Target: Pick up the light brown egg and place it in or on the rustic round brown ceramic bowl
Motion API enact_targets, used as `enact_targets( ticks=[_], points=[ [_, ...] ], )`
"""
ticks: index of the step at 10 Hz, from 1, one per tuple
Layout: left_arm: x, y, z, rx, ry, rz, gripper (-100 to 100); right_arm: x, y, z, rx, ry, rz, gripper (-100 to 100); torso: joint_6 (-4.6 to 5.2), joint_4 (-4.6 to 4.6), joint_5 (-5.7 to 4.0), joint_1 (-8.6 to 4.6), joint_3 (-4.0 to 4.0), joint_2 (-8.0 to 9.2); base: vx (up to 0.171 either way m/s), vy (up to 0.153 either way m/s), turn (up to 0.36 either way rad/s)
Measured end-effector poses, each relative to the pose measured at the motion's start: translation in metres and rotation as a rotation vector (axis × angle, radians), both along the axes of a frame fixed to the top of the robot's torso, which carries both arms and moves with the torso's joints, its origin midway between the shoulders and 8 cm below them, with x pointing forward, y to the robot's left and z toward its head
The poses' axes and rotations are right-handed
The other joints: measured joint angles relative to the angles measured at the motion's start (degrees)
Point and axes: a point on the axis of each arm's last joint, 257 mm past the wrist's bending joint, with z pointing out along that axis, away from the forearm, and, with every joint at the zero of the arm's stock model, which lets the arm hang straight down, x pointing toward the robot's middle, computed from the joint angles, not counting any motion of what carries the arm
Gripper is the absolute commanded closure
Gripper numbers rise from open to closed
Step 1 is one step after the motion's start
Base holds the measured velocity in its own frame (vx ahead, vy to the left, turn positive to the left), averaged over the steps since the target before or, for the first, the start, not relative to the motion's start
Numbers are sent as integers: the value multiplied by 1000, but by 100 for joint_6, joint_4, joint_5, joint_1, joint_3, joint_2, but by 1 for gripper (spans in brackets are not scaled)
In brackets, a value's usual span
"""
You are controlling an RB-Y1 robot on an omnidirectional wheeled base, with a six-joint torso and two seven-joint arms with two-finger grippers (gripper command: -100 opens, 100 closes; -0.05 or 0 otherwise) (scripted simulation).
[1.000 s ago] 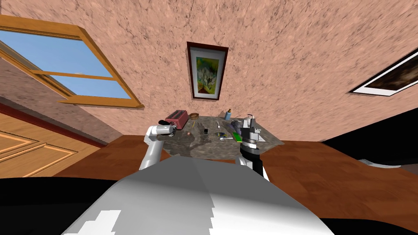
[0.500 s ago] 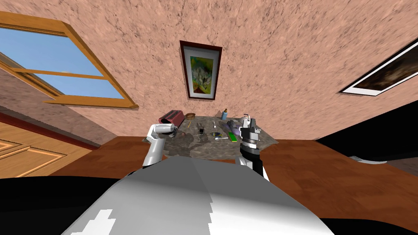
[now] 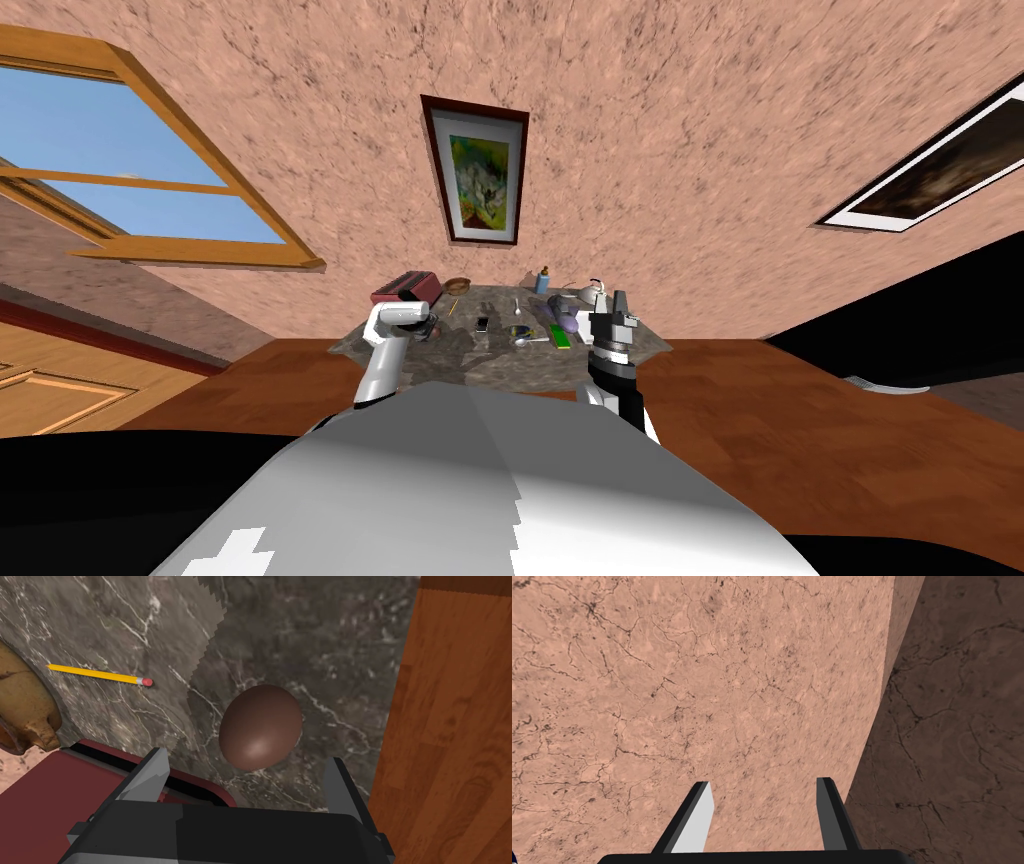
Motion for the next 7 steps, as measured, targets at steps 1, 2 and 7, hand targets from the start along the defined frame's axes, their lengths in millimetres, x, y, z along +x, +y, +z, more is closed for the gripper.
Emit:
enact_targets(
  ticks=[1, 2, 7],
  points=[
    [-1, 0, -1, -1, 5, -1, 0, 0, 0, 0, 0, 0, 0, 0, -1, 2, 3, 19, 5, 10, 5, -9, 1],
    [-1, 0, -1, -1, 4, -1, -100, 0, 0, 0, 0, 0, 0, 0, -2, 4, 7, 32, 10, 19, -8, -40, 152],
    [30, 38, 6, 38, -24, 25, -100, 0, 0, 0, 0, 0, 0, 0, -1, 6, 6, 29, 15, 26, -14, -48, 77]
  ],
)
